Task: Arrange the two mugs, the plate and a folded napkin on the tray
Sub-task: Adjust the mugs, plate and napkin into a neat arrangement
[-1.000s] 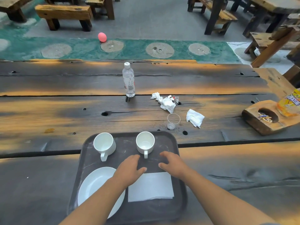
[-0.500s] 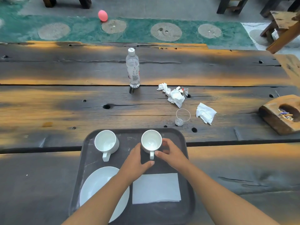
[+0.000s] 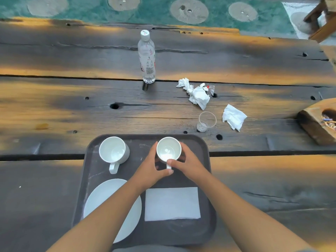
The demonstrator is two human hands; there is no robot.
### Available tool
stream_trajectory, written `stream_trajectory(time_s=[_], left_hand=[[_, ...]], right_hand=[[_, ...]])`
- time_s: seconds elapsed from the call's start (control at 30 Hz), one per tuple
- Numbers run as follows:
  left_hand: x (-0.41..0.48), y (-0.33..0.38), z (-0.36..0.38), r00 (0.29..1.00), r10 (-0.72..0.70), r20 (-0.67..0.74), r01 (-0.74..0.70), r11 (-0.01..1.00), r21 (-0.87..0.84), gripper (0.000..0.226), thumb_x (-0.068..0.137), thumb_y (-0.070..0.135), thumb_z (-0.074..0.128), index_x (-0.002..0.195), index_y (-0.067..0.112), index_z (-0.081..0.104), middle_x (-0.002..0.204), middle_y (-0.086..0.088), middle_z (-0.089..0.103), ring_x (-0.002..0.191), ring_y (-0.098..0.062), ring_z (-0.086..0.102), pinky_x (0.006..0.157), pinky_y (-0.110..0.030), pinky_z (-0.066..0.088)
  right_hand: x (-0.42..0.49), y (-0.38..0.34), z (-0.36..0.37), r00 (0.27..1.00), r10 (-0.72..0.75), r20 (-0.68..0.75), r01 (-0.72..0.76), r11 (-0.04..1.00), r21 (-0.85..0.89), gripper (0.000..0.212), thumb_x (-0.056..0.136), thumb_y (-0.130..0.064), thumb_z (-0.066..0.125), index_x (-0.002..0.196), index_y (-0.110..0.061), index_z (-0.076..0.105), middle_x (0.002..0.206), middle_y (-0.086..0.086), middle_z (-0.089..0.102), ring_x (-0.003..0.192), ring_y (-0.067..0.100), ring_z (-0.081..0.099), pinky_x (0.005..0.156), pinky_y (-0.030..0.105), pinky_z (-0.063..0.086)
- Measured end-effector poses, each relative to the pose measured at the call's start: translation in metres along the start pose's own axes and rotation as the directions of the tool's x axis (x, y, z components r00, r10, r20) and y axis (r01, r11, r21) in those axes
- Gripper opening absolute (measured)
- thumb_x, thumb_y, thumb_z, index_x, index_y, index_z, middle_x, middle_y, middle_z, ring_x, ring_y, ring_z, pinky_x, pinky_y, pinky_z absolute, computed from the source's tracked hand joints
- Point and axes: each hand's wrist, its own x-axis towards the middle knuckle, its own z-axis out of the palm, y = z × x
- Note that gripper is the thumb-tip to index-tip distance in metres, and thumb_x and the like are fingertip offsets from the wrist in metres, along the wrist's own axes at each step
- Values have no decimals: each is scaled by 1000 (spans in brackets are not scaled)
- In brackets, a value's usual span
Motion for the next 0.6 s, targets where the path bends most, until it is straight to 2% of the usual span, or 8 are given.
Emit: stream_trajectory(time_s=[0.07, 0.2, 0.4, 0.5, 0.6], left_hand=[[3, -1, 0, 1000, 3, -2, -3, 1000, -5, 98, 71, 35, 86, 142, 61, 24, 130, 41, 50, 121, 12, 52, 104, -29, 48], [7, 0, 4, 1000, 5, -8, -5, 1000, -16, 96, 70, 34, 88, 141, 60, 28, 133, 36, 52, 124, 7, 54, 103, -29, 49], [11, 5, 16, 1000, 1, -25, -1, 1000, -3, 95, 68, 36, 89, 135, 66, 28, 128, 42, 51, 120, 13, 54, 94, -18, 47], [10, 8, 20, 999, -3, -37, 3, 1000, 8, 95, 67, 38, 89, 132, 69, 27, 126, 45, 49, 120, 10, 54, 89, -14, 46], [11, 8, 21, 999, -7, -38, 7, 1000, 8, 97, 66, 39, 89, 137, 63, 27, 129, 42, 48, 122, 5, 54, 92, -17, 47]], right_hand=[[0, 0, -1, 1000, -2, -3, 2, 1000, 3, 68, 83, -25, 83, 141, -35, 48, 133, -12, 61, 125, 13, 59, 101, 33, 55], [-1, -1, -6, 1000, -8, -7, 8, 1000, 4, 66, 84, -22, 82, 141, -34, 49, 133, -12, 62, 125, 13, 60, 105, 37, 53], [-2, 1, -19, 1000, -9, 9, 9, 1000, 5, 69, 86, -20, 81, 144, -31, 47, 137, -7, 60, 129, 15, 57, 107, 39, 51], [-2, 3, -24, 1000, -15, 22, 14, 1000, 9, 69, 86, -18, 81, 145, -29, 47, 137, -5, 60, 128, 15, 58, 106, 36, 52], [-2, 4, -25, 999, -18, 27, 18, 1000, 18, 69, 86, -18, 81, 146, -29, 47, 137, -5, 61, 127, 14, 58, 102, 31, 53]])
